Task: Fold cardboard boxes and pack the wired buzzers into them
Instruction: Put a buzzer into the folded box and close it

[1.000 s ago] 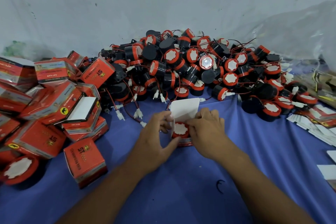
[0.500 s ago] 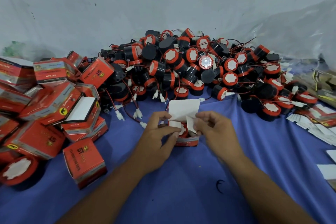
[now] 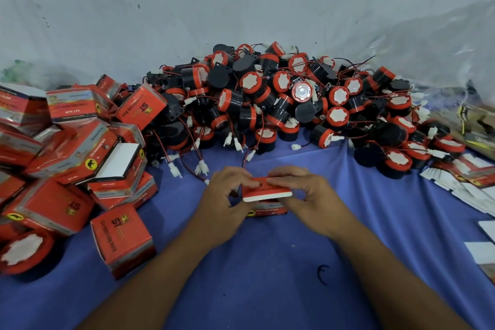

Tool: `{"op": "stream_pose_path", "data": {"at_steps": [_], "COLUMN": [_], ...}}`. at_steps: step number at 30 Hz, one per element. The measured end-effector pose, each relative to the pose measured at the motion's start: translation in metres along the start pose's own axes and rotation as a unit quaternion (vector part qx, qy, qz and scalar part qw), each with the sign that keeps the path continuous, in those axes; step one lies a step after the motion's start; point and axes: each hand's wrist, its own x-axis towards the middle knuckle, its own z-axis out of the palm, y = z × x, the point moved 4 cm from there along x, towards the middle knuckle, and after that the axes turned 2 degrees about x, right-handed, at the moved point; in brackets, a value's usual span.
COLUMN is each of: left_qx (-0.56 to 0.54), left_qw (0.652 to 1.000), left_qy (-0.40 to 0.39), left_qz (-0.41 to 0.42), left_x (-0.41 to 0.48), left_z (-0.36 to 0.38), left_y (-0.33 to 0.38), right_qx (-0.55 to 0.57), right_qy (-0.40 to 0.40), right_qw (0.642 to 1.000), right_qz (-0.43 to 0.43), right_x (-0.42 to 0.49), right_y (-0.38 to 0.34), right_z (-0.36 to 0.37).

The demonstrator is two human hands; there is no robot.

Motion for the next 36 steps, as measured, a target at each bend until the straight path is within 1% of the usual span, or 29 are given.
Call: {"op": "stream_pose_path", "data": {"at_steps": [2, 3, 5, 7, 10, 14, 16, 18, 21, 23, 25, 27, 30, 33, 34, 36], "left_qx": [0.014, 0.013, -0.009, -0.027, -0.037, -0.053, -0.046, -0.047, -0.043, 0.005, 0.059, 0.096, 0.139, 0.163, 0.170, 0.181], "left_qw": [1.000, 1.000, 0.999, 0.998, 0.999, 0.998, 0.998, 0.998, 0.998, 1.000, 0.997, 0.993, 0.983, 0.971, 0.968, 0.966], "left_qy": [0.000, -0.005, -0.031, -0.049, -0.040, -0.031, -0.031, -0.032, -0.021, -0.021, -0.029, -0.035, -0.036, -0.047, -0.051, -0.064], "left_qz": [0.003, 0.005, 0.000, 0.000, -0.001, -0.001, -0.002, -0.014, -0.032, -0.009, 0.029, 0.061, 0.114, 0.170, 0.175, 0.172], "left_x": [-0.001, -0.002, -0.003, -0.004, -0.004, -0.003, -0.003, -0.005, -0.007, -0.007, -0.009, -0.010, -0.012, -0.013, -0.012, -0.011], "left_z": [0.000, 0.000, 0.001, 0.001, 0.001, -0.001, -0.001, 0.000, 0.001, 0.001, 0.000, -0.001, -0.003, -0.002, -0.002, -0.003], "left_y": [0.001, 0.001, 0.003, 0.003, 0.003, 0.004, 0.003, 0.002, 0.000, 0.001, 0.004, 0.007, 0.011, 0.015, 0.014, 0.012], "right_qx": [0.017, 0.020, 0.006, 0.036, 0.092, 0.126, 0.084, -0.002, -0.086, -0.152, -0.226, -0.251, -0.234, -0.174, -0.158, -0.123], "right_qy": [-0.049, -0.050, -0.029, -0.013, 0.007, 0.040, 0.023, -0.013, -0.068, -0.090, -0.093, -0.090, -0.078, -0.025, -0.013, -0.020], "right_qw": [0.999, 0.998, 1.000, 0.999, 0.996, 0.991, 0.996, 1.000, 0.994, 0.984, 0.968, 0.961, 0.967, 0.982, 0.985, 0.991], "right_qz": [0.012, 0.011, -0.005, -0.003, 0.011, 0.029, 0.012, -0.018, -0.015, -0.034, -0.065, -0.069, -0.066, -0.075, -0.074, -0.056], "right_x": [-0.003, -0.004, -0.004, -0.003, -0.002, 0.000, -0.002, -0.004, -0.006, -0.007, -0.008, -0.008, -0.009, -0.010, -0.009, -0.009], "right_y": [-0.001, -0.002, -0.001, -0.002, -0.002, -0.003, -0.006, -0.007, -0.006, -0.007, -0.010, -0.010, -0.011, -0.013, -0.014, -0.011], "right_z": [0.003, 0.003, 0.003, 0.002, 0.003, 0.004, 0.006, 0.010, 0.014, 0.015, 0.016, 0.017, 0.020, 0.023, 0.023, 0.023]}}
